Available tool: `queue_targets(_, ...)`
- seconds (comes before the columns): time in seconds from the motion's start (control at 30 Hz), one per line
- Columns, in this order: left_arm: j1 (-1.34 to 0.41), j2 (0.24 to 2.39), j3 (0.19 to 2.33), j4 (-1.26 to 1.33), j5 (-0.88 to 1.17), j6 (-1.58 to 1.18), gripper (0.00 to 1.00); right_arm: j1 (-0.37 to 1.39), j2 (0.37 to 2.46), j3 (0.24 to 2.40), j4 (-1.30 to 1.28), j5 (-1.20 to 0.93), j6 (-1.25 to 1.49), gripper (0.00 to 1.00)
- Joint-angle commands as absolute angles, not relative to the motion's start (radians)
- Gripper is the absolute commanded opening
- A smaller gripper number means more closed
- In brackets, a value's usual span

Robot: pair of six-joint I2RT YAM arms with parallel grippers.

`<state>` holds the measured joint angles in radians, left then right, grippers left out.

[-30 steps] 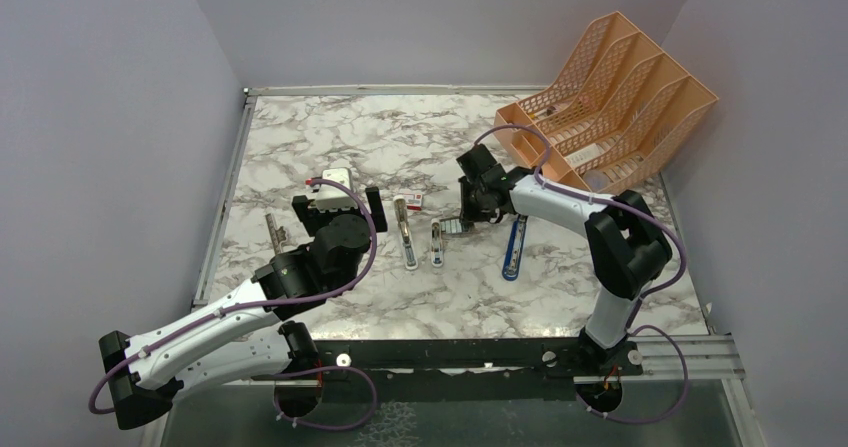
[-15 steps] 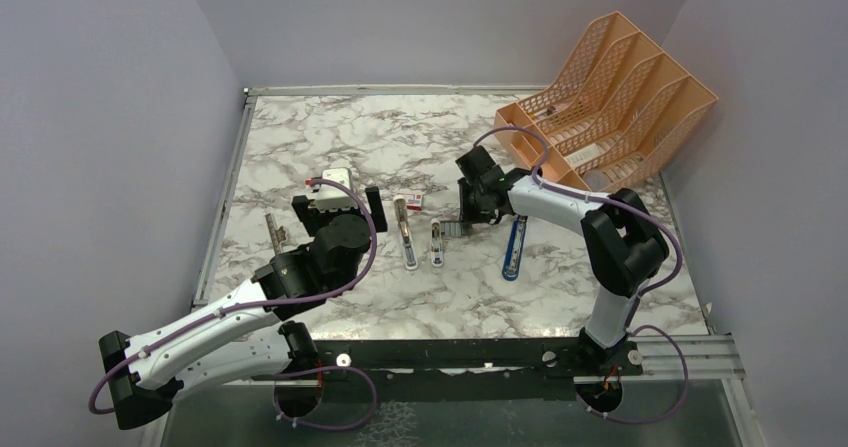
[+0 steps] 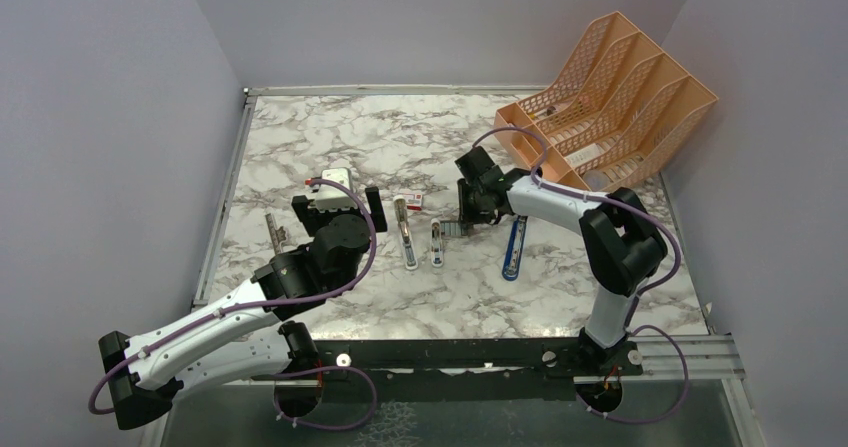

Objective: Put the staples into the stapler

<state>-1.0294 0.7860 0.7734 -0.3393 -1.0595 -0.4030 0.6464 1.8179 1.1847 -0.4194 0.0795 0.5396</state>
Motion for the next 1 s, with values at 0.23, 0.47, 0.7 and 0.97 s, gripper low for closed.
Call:
queue_targets(0.23,-1.026,0.772,0.769,-0.341,-1.078,-0.403,0.99,0.646,1.876,1.226,-0.428,0.071,0.514,0.33)
queue_targets(0.47,-1.026,0.778,0.770,-0.342,-1.078,-0.403,0.99,0.646,1.858,1.229,-0.420,0.083,0.516,0.31)
queue_targets(0.7,-1.026,0.780,0.770,-0.342,-1.078,-0.403,0.99,0.645,1.845,1.239,-0.442,0.100,0.522,0.21)
queue_targets(0.97,-1.026,0.781,0.770,-0.342,-1.078,-0.403,0.99,0.646,1.811,1.232,-0.443,0.091,0.530,0.20)
